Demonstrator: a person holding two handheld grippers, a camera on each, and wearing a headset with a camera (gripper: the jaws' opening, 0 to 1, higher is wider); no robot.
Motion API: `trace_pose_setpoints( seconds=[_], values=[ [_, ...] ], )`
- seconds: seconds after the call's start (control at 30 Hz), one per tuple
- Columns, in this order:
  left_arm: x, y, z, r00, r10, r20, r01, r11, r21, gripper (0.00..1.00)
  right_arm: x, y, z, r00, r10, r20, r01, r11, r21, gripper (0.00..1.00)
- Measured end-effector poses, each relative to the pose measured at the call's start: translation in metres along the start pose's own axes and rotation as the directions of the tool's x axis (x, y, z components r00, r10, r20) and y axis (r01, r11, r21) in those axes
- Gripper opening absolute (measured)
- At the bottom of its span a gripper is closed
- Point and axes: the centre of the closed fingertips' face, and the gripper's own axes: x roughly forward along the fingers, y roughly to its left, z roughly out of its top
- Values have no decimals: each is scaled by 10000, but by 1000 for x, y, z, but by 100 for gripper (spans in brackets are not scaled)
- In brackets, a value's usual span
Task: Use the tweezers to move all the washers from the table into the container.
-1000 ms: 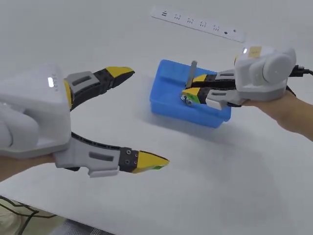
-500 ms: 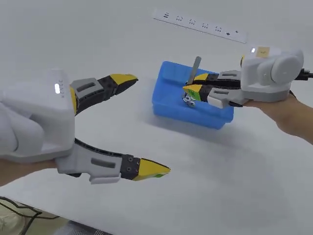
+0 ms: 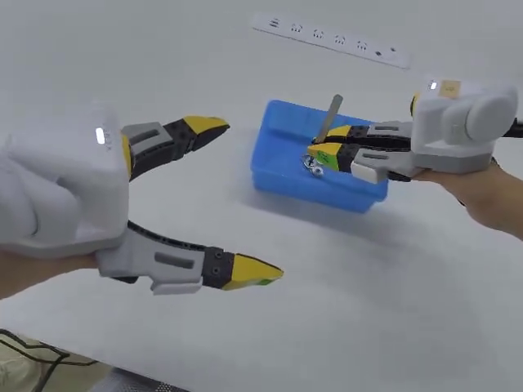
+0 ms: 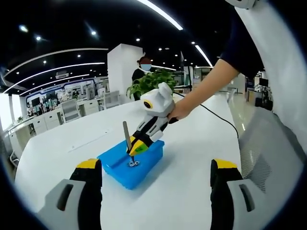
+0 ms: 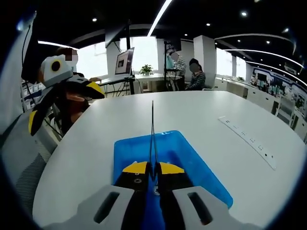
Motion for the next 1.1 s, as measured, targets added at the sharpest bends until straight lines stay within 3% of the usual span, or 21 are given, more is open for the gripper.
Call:
trace_pose_setpoints(
  seconds=[0.07,0.17,0.23,0.3,0.33,0.4,0.47,0.53,0.57,0.67,0.8,1.1],
  values=[
    [5,9,2,10000,50,18,-50,10000,45,99,-1,3,-2,9999,101,-112,-106,9989,-452,8],
    [20,28,13,9993,193,323,-196,9997,108,99,-1,4,-4,9997,124,-189,-135,9982,-592,8],
    [30,35,18,9992,54,395,-57,10000,81,97,-2,4,-4,9997,108,-211,-121,9979,-640,8],
    [43,41,22,9991,-213,368,197,9989,427,91,-2,2,-4,9998,77,-188,-88,9979,-644,8],
    [51,43,20,9987,-489,132,478,9962,730,86,-3,2,-4,9998,53,-201,-66,9978,-660,8],
    [63,45,23,9971,-751,99,741,9945,739,76,-3,2,-4,9996,79,-266,-98,9972,-738,8],
    [71,45,28,9942,-1047,264,1021,9910,871,69,-4,3,-5,9992,152,-382,-186,9958,-900,8],
    [80,44,27,9884,-1516,-122,1518,9781,1421,60,-4,6,-6,9981,276,-544,-333,9936,-1080,8],
    [85,43,25,9836,-1745,-465,1801,9656,1874,56,-5,8,-7,9974,332,-642,-409,9916,-1226,8],
    [92,38,25,9682,-2415,-649,2498,9458,2076,42,-6,8,-7,9973,372,-638,-450,9910,-1262,8],
    [97,38,23,9587,-2657,-1013,2824,9312,2305,27,-7,6,-6,9975,298,-644,-385,9898,-1375,8],
    [101,34,26,9489,-2991,-1009,3153,9138,2562,19,-8,6,-8,9966,268,-774,-389,9866,-1585,8]
  ],
)
